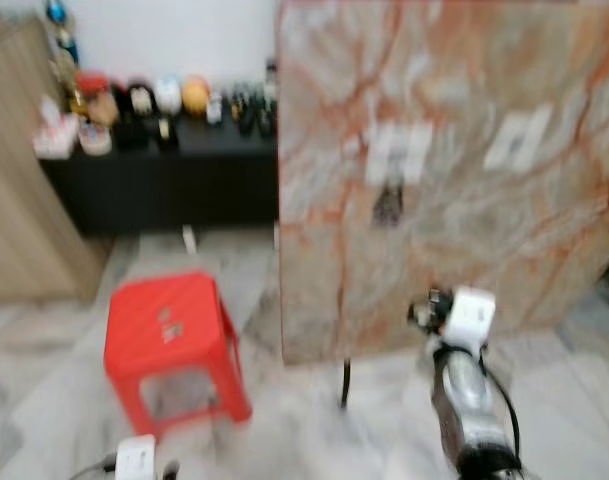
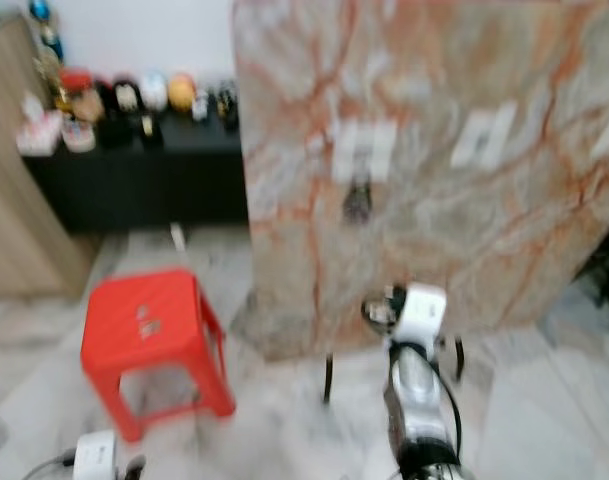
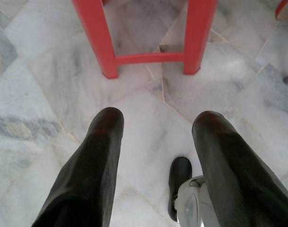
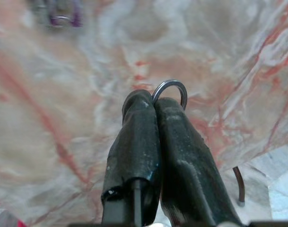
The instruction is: Hang keys on a hook
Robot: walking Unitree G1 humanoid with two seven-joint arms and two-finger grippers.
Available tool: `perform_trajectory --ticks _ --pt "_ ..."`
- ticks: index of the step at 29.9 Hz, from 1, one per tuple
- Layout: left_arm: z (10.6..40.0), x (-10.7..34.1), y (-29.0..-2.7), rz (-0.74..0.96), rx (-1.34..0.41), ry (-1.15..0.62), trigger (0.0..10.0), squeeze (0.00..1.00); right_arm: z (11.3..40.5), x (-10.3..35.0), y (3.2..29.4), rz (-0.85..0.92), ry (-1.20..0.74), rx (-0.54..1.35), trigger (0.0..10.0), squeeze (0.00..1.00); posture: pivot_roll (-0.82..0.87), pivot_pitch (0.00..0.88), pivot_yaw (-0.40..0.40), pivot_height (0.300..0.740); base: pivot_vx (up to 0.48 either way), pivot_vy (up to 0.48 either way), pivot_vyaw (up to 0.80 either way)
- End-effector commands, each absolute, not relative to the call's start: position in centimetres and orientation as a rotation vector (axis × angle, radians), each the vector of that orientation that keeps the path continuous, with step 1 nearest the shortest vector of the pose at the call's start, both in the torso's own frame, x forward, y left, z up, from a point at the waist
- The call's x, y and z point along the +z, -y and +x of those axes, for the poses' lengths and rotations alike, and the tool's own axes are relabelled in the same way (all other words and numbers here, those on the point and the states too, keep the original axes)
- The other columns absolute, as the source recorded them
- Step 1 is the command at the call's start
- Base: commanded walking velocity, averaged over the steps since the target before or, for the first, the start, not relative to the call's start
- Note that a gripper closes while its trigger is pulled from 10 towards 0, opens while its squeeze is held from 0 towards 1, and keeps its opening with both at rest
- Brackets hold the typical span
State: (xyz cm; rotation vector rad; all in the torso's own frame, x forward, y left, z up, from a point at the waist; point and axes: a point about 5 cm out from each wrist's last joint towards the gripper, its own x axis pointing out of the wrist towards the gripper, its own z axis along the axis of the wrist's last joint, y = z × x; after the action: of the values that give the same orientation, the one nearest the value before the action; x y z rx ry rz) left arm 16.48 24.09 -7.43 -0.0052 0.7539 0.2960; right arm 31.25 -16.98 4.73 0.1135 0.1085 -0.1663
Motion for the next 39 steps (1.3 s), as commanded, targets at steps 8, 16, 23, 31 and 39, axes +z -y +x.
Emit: perform_trajectory --ticks 8,16,23,31,39 --pt "16.30 -7.65 -23.71 0.005 0.287 -0.772 10.0 0.00 31.42 5.04 17.57 0.097 -0.096 -0.179 10.0 0.00 0.00 0.000 -0.049 0.740 0.000 0.000 0.00" --pt "16.41 -7.57 -23.77 -0.004 0.294 -0.763 10.0 0.00 31.82 5.51 17.82 0.094 -0.082 -0.184 10.0 0.00 0.00 0.000 -0.050 0.740 0.000 0.000 0.00" --pt "16.44 -7.60 -23.68 0.004 0.283 -0.769 10.0 0.00 31.76 5.40 17.59 0.097 -0.085 -0.181 10.0 0.00 0.00 0.000 -0.050 0.740 0.000 0.000 0.00" --pt "16.50 -7.59 -23.53 0.006 0.279 -0.764 10.0 0.00 31.68 5.21 17.34 0.099 -0.093 -0.173 10.0 0.00 0.00 0.000 -0.052 0.740 0.000 -0.444 0.00" --pt "16.54 -7.65 -23.23 0.003 0.272 -0.766 10.0 0.00 31.67 5.18 17.38 0.099 -0.094 -0.174 10.0 0.00 0.00 0.000 -0.052 0.740 0.000 -0.331 0.00"
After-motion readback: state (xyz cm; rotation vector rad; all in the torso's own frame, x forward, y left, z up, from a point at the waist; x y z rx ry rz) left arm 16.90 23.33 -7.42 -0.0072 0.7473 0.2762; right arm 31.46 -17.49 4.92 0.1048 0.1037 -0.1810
